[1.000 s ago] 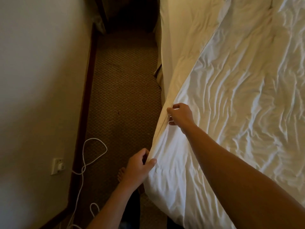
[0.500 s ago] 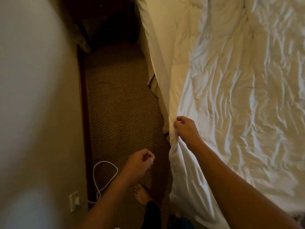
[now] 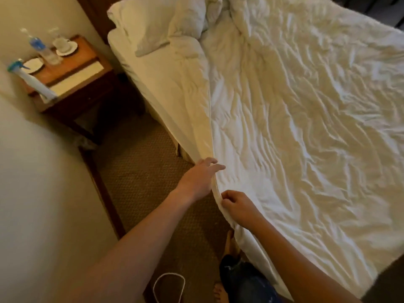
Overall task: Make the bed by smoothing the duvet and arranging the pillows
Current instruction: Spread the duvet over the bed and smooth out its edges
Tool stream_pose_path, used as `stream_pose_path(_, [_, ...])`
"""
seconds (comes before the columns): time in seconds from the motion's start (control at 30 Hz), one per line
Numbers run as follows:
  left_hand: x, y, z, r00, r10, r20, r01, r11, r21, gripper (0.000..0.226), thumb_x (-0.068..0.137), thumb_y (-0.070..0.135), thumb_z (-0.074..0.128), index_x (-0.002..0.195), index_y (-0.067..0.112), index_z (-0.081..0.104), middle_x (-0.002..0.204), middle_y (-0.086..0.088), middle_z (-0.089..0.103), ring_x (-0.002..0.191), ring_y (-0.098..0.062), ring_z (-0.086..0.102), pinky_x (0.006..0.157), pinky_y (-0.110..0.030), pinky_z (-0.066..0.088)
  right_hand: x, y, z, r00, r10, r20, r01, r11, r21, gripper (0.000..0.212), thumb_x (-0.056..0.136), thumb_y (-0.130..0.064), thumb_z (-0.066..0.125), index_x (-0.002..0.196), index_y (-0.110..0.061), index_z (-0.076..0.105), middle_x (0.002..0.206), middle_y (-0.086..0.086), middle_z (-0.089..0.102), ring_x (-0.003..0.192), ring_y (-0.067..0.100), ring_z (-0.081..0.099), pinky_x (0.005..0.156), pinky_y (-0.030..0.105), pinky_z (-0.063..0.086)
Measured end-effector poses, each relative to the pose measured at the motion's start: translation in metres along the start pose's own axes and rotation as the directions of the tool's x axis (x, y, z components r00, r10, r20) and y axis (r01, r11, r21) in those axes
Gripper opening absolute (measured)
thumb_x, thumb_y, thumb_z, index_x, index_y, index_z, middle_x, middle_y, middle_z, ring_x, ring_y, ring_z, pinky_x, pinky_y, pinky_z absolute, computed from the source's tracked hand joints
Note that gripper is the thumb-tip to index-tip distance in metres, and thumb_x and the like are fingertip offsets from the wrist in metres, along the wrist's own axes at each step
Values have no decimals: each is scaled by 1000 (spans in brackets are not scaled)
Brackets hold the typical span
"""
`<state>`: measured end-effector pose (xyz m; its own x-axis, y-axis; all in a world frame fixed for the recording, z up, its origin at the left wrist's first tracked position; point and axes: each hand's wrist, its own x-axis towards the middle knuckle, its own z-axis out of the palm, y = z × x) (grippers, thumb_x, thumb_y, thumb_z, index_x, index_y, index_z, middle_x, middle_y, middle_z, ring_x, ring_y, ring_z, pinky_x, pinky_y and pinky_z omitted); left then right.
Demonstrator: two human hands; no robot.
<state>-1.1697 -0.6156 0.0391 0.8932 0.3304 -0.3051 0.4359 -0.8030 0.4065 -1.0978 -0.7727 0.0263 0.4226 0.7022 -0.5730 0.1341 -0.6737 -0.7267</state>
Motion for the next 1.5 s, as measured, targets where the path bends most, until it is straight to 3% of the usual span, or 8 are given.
stream_pose_path(0.17, [58, -1, -17, 948, 160, 274, -254, 900, 354, 41, 90, 9, 58, 126, 29, 61, 150, 1, 42, 142, -25, 26, 110, -49, 36, -1, -14, -30, 999, 27, -17, -27, 1000, -10, 17, 92, -19, 52, 79, -20, 64, 71, -4, 57, 64, 10, 52, 57, 23, 37])
stream_pose_path(0.37, [92, -33, -48, 910, 365, 196, -414, 812, 412, 23, 96, 36, 54, 114, 26, 62, 118, 3, 60, 120, -22, 48, 107, -38, 36, 1, -20, -63, 991, 123, -53, -117, 989, 95, 20, 90, -12, 49, 75, -17, 61, 74, -4, 55, 71, 12, 50, 64, 29, 33])
stream_pose_path(0.6, [98, -46, -95, 840, 490, 232, -502, 865, -11, 16, 98, 34, 54, 92, 20, 52, 82, 0, 59, 76, -19, 55, 67, -40, 46, 8, -40, -38, 933, 229, -279, -177, 964, 200, 26, 92, -11, 45, 70, -26, 48, 70, -3, 48, 63, 15, 44, 60, 32, 30])
stream_pose_path(0.73, [103, -50, -103, 800, 557, 223, -560, 827, -58, 20, 98, 42, 53, 90, 24, 50, 69, 1, 58, 64, -19, 56, 57, -39, 43, 22, -67, 8, 778, 229, -585, -134, 970, 201, 12, 82, -25, 57, 90, -30, 49, 88, -7, 51, 79, 14, 49, 66, 33, 43])
stream_pose_path(0.9, [103, -59, -118, 718, 634, 286, -615, 771, -166, 17, 97, 38, 56, 90, 22, 56, 69, 9, 54, 63, -13, 53, 56, -34, 42, 48, -123, 44, 515, 47, -856, -70, 997, 13, 24, 93, -27, 59, 117, -25, 60, 108, -13, 55, 100, 5, 48, 84, 31, 35])
stream_pose_path(1.1, [118, -87, -139, 556, 712, 430, -736, 662, -145, 22, 97, 43, 53, 98, 22, 60, 88, 6, 61, 79, -12, 55, 68, -33, 46, 40, -139, 38, 672, 105, -733, -11, 991, 132, 15, 95, -16, 52, 96, -19, 67, 78, -8, 61, 69, 8, 57, 60, 36, 51])
stream_pose_path(1.27, [169, -124, -160, 653, 649, 391, -719, 693, 51, 38, 92, 56, 45, 98, 22, 62, 90, 10, 53, 94, -17, 49, 79, -33, 32, 33, -139, 23, 648, 194, -737, -21, 971, 237, 21, 94, -13, 51, 90, -24, 69, 75, -6, 63, 67, 8, 56, 58, 25, 43])
stream_pose_path(1.5, [175, -138, -196, 771, 573, 279, -591, 806, -22, 40, 94, 56, 42, 69, 25, 42, 58, 5, 47, 54, -11, 48, 53, -37, 33, 55, -142, 4, 635, 276, -721, -54, 947, 316, 25, 95, -15, 49, 77, -27, 61, 70, -1, 59, 61, 11, 51, 56, 30, 36])
